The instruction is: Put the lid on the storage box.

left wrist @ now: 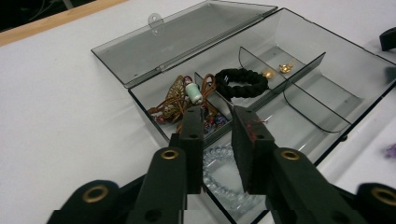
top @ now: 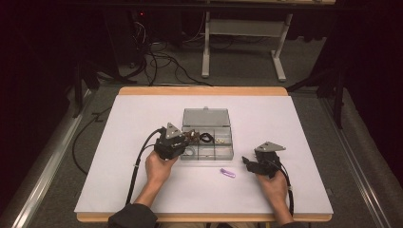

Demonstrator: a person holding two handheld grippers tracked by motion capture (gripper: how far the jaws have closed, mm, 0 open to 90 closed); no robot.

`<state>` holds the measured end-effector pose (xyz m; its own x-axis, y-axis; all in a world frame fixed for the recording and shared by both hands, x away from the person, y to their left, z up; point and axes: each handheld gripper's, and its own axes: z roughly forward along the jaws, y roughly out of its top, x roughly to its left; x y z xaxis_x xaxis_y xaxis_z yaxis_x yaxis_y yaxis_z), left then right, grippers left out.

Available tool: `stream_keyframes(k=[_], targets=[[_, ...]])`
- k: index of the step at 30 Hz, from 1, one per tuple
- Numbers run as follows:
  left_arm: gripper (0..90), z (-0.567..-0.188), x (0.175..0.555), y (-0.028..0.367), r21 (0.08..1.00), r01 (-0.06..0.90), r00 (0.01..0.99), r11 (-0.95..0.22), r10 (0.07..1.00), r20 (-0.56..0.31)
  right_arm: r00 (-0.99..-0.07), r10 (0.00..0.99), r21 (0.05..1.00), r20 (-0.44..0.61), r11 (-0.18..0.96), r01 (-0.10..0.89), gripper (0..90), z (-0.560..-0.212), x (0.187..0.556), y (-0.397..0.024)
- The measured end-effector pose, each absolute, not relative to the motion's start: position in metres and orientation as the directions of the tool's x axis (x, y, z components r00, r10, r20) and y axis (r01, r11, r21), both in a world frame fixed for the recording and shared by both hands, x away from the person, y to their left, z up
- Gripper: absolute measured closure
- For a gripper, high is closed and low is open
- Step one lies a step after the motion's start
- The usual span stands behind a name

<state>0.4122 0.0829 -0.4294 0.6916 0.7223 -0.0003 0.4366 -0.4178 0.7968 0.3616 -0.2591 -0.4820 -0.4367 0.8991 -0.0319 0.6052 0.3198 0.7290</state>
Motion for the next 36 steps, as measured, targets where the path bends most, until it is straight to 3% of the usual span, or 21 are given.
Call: stream_keyframes(k=[21,36], targets=[[58.5,-0.436,0.387,0.128,0.818,0.491,0.649,-0.3,0.752,-0.114,-0.432,0.901,0.729,-0.025,0.312,0.61,39.0,-0.482,0.362,-0.259],[50.3,-0.463,0.382,0.146,0.782,0.545,0.598,-0.302,0.794,-0.111,-0.434,0.901,0.728,-0.02,0.311,0.611,39.4,-0.482,0.363,-0.26]])
